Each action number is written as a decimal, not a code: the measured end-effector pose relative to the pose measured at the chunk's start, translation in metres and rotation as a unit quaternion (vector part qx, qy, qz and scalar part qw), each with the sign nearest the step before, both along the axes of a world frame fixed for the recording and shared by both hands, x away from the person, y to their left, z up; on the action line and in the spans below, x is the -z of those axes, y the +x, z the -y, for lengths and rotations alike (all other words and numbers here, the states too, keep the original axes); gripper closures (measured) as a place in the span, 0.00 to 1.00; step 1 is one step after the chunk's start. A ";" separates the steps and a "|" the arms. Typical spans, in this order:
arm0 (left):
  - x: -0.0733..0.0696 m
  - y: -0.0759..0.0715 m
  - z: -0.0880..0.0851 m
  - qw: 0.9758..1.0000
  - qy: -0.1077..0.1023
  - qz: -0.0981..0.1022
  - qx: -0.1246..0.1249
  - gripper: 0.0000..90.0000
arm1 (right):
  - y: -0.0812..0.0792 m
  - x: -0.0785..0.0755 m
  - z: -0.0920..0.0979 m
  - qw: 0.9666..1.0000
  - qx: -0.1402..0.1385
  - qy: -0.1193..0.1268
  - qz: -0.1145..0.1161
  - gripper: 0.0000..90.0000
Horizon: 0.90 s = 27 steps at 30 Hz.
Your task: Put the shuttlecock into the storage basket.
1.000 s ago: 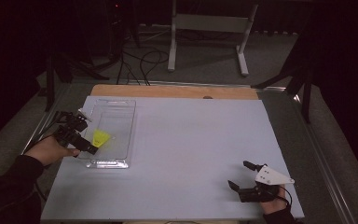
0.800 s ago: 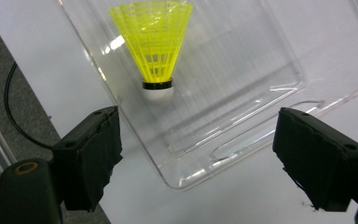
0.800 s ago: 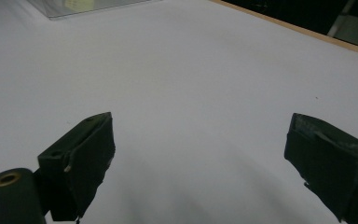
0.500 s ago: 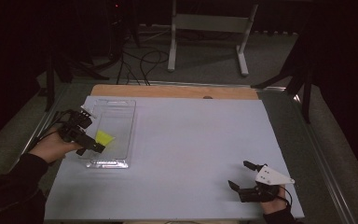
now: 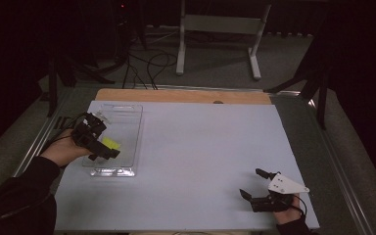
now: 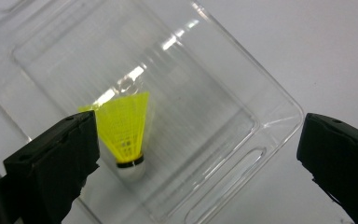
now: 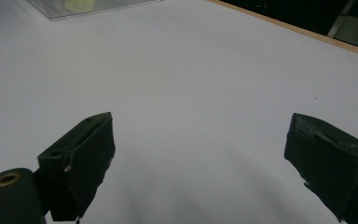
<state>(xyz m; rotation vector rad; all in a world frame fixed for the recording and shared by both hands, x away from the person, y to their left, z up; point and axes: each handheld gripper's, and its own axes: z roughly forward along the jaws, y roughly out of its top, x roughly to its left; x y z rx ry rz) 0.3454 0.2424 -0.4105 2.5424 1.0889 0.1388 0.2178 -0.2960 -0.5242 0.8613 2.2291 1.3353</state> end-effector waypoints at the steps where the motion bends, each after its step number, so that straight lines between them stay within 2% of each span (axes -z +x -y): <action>1: 0.000 0.001 0.002 1.000 -0.002 0.001 0.005 0.00 | 0.000 0.000 0.000 1.000 -0.001 0.000 0.000 0.10; 6: -0.004 0.003 0.012 1.000 -0.021 0.011 0.019 0.00 | 0.000 -0.001 0.000 1.000 0.001 0.001 0.000 0.10; 10: -0.010 0.005 0.022 0.999 -0.033 0.026 0.033 0.00 | 0.000 0.000 -0.001 1.000 0.000 0.000 0.000 0.10; 15: -0.015 0.005 0.035 0.997 -0.049 0.031 0.052 0.00 | 0.000 0.000 0.000 1.000 0.000 0.001 -0.001 0.10; 18: -0.016 0.004 0.041 0.996 -0.057 0.034 0.055 0.00 | 0.000 0.000 0.000 1.000 0.000 0.001 -0.001 0.10; 20: -0.019 0.003 0.050 0.995 -0.069 0.037 0.062 0.00 | 0.000 -0.001 0.000 1.000 0.000 0.001 -0.001 0.10; 27: -0.022 -0.002 0.073 0.992 -0.071 0.049 0.087 0.00 | 0.000 -0.001 0.000 1.000 -0.001 0.002 -0.001 0.10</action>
